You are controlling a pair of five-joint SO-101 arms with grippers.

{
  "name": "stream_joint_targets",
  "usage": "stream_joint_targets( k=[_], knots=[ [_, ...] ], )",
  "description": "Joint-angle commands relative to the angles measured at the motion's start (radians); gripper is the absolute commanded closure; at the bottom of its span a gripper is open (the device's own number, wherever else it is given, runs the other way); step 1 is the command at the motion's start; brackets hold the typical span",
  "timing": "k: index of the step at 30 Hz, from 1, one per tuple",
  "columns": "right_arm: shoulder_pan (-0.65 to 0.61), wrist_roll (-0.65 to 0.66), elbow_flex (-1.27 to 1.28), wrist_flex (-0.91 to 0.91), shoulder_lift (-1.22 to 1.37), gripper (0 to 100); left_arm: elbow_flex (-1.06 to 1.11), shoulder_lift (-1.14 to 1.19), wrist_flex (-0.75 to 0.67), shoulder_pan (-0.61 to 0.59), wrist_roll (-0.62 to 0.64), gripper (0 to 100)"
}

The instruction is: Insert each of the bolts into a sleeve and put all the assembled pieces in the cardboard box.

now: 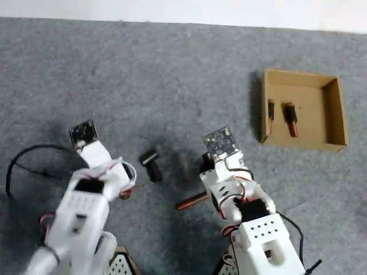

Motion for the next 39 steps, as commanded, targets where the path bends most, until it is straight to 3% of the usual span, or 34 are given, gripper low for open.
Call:
stream_joint_targets(
  k=[1, 9, 15, 19, 30, 35, 39],
  knots=[
    [0.013, -0.003, -0.004, -0.028, -0.018, 99.0, -0.176, 0.254, -0.025, -0.027, -0.008, 100],
    [0.013, -0.003, -0.004, -0.028, -0.019, 99.0, -0.249, 0.361, 0.005, -0.036, -0.008, 99],
    [0.013, -0.003, -0.004, -0.028, -0.019, 99.0, -0.309, 0.351, 0.160, -0.030, 0.046, 75],
    [0.013, -0.003, -0.004, -0.028, -0.019, 99.0, -0.314, 0.348, 0.183, -0.030, 0.091, 63],
    [0.013, -0.003, -0.004, -0.028, -0.019, 99.0, -0.328, 0.346, 0.192, 0.016, 0.094, 63],
    [0.013, -0.003, -0.004, -0.028, -0.019, 99.0, -0.493, 0.346, 0.365, 0.033, 0.222, 63],
    [0.013, -0.003, -0.004, -0.028, -0.019, 99.0, -0.526, 0.354, 0.433, 0.090, 0.232, 63]
  ],
)
